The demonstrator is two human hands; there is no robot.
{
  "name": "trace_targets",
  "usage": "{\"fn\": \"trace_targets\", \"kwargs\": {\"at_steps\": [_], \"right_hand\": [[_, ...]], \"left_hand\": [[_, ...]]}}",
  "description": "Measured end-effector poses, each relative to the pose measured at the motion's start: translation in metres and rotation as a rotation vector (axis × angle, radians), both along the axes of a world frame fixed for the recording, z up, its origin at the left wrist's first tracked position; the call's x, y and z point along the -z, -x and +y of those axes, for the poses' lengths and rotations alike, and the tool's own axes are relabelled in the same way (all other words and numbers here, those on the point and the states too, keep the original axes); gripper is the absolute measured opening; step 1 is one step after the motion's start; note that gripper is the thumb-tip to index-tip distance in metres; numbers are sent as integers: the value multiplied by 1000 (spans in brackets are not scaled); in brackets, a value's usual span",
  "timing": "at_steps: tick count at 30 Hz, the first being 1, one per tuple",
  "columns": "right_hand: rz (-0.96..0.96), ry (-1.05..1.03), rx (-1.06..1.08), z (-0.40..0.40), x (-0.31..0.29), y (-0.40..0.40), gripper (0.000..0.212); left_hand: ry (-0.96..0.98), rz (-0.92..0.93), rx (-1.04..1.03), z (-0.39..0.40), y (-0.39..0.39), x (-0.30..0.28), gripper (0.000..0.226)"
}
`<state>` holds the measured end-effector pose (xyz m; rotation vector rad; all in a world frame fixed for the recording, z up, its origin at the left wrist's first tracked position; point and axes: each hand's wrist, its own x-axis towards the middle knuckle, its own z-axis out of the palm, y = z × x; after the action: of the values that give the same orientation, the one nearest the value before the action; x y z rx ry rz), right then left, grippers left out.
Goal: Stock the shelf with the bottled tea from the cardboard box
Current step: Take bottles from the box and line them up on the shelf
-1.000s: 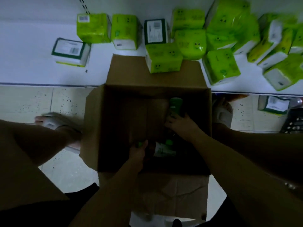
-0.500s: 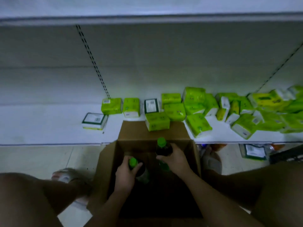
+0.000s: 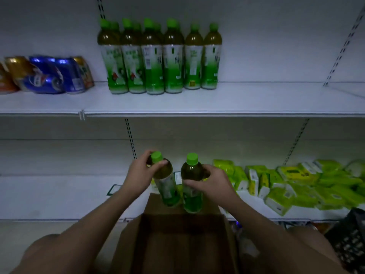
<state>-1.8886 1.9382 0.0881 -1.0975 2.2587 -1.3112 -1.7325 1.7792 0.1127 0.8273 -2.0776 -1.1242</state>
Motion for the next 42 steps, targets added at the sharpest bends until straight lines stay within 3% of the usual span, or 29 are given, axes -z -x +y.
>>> {"fn": "trace_targets", "kwargs": {"at_steps": [7,13,18,25,28,32,35,39,42], "right_hand": [[36,266,-12,9,-119,3,34],[119,407,56,4,-204,11,38],[184,468,161,-10,-248,30,43],[226,402,252,-36,-247,64,45],[193,396,247,-48,-240,71,55],[164,391,232,-52,-242,72,54],[164,357,172,-44,-241,74,51],[135,225,78,-40,-228,79,71],[134,152,109,-45,-222,87,66]], "left_hand": [[162,198,45,-8,3,-120,19],[221,366,53,-4,14,-218,26],[260,424,43,-9,33,-265,27],[314,354,-54,-21,82,-263,37],[396,240,-101,-20,101,-266,47],[368,238,-34,-20,115,-258,54],[348,187,64,-22,111,-239,75],[453,36,105,-27,93,-206,109],[427,-11,64,-31,87,-193,110]]}}
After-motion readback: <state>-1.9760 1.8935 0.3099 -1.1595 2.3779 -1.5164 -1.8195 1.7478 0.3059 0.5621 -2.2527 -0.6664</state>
